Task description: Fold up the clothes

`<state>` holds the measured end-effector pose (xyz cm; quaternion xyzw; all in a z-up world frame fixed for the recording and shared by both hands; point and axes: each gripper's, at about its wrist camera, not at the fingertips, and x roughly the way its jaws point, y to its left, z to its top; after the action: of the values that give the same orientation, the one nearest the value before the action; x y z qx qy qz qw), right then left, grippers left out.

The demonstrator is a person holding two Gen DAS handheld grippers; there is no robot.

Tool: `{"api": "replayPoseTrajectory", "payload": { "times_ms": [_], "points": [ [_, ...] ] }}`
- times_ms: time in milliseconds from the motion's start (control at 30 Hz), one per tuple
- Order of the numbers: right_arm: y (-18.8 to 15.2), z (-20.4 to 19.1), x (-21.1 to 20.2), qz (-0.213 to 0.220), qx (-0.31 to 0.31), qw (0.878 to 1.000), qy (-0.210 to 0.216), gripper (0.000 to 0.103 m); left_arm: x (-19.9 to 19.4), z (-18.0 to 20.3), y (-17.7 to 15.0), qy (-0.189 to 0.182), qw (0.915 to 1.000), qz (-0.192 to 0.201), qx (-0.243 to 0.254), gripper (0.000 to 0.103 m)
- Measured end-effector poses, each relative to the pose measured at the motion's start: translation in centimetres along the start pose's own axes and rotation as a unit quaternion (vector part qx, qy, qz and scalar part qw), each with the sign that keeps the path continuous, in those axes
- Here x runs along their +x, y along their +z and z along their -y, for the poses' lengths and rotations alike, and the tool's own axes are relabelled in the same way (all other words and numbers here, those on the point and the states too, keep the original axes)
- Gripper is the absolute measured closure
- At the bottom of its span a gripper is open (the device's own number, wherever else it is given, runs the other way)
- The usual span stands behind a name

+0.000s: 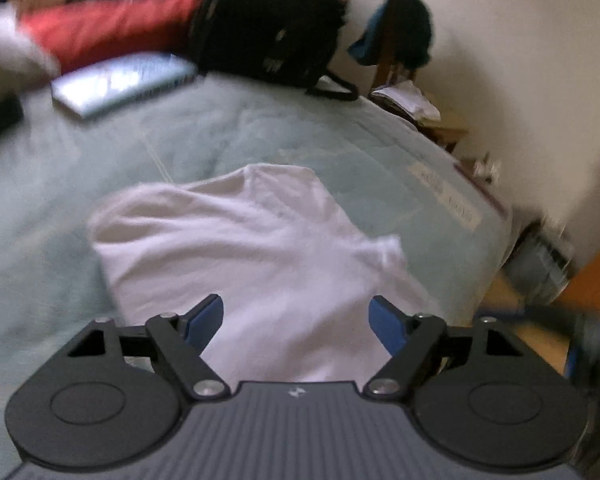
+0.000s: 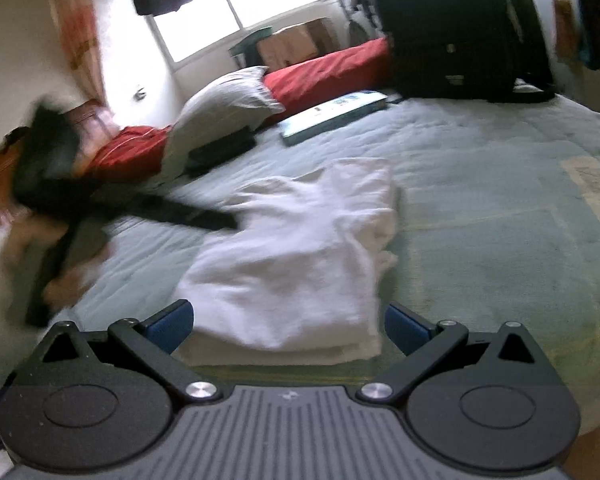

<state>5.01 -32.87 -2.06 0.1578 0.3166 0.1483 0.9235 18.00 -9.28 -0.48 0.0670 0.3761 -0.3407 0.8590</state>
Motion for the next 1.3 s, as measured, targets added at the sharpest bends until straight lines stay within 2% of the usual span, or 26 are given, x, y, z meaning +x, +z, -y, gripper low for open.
{"api": "replayPoseTrajectory", "payload": {
  "times_ms": [67, 167, 267, 400, 533, 633, 667, 767, 933, 1033, 1100, 1167, 1300],
  "points": [
    [0.0, 0.8, -0.2, 0.003, 0.014, 1.000, -0.007, 0.000, -2.0, 1.6, -2.2, 0.026, 0.9976, 0.017, 0.062, 0.012],
    [-0.1, 1.7, -0.4, 0.004, 0.028, 0.999, -0.018, 0.000, -3.6, 3.3, -5.6, 0.057, 0.9905, 0.026, 0.122, 0.011],
    [-0.2, 1.8, -0.1, 0.001, 0.028, 0.999, -0.033, 0.000, -2.7, 4.1, -8.2, 0.111, 0.9821, 0.023, 0.151, 0.011],
    [-0.2, 1.0, -0.3, 0.003, 0.023, 0.999, -0.036, 0.000, -0.2, 4.2, -9.8, 0.196, 0.9621, 0.023, 0.188, 0.011],
    [-0.2, 0.6, -0.3, 0.003, 0.014, 0.999, -0.039, 0.000, 0.4, 4.3, -9.9, 0.243, 0.9471, 0.047, 0.204, 0.011],
    [-0.3, 0.5, -0.2, 0.000, 0.009, 0.999, -0.043, 0.000, 0.0, 3.9, -10.4, 0.254, 0.9438, 0.043, 0.207, 0.011],
    [-0.3, 0.5, -0.1, -0.001, 0.008, 0.999, -0.044, 0.000, -0.2, 3.6, -10.7, 0.252, 0.9453, 0.043, 0.202, 0.011],
    [-0.3, 0.5, 0.1, -0.004, 0.003, 0.999, -0.048, 0.000, -1.1, 2.6, -11.2, 0.229, 0.9574, 0.048, 0.169, 0.011],
    [-0.2, 0.4, 0.5, -0.001, -0.016, 0.999, -0.051, 0.000, -4.1, 1.5, -10.6, 0.153, 0.9781, 0.054, 0.130, 0.011],
    [0.5, 0.0, 0.9, 0.017, -0.047, 0.998, -0.038, 0.000, -6.0, -0.9, -9.1, 0.122, 0.9880, 0.071, 0.063, 0.011],
    [1.0, -0.5, 1.3, 0.029, -0.073, 0.997, -0.024, 0.000, -7.1, -2.9, -7.4, 0.107, 0.9905, 0.087, 0.000, 0.011],
    [2.1, -1.5, 2.4, 0.040, -0.115, 0.993, -0.004, 0.002, -7.3, -4.4, -5.2, 0.088, 0.9895, 0.104, -0.047, 0.011],
    [4.0, -3.2, 6.2, 0.037, -0.175, 0.984, 0.023, 0.002, -4.9, -5.2, -0.9, 0.035, 0.9892, 0.127, -0.066, 0.011]
  ]
}}
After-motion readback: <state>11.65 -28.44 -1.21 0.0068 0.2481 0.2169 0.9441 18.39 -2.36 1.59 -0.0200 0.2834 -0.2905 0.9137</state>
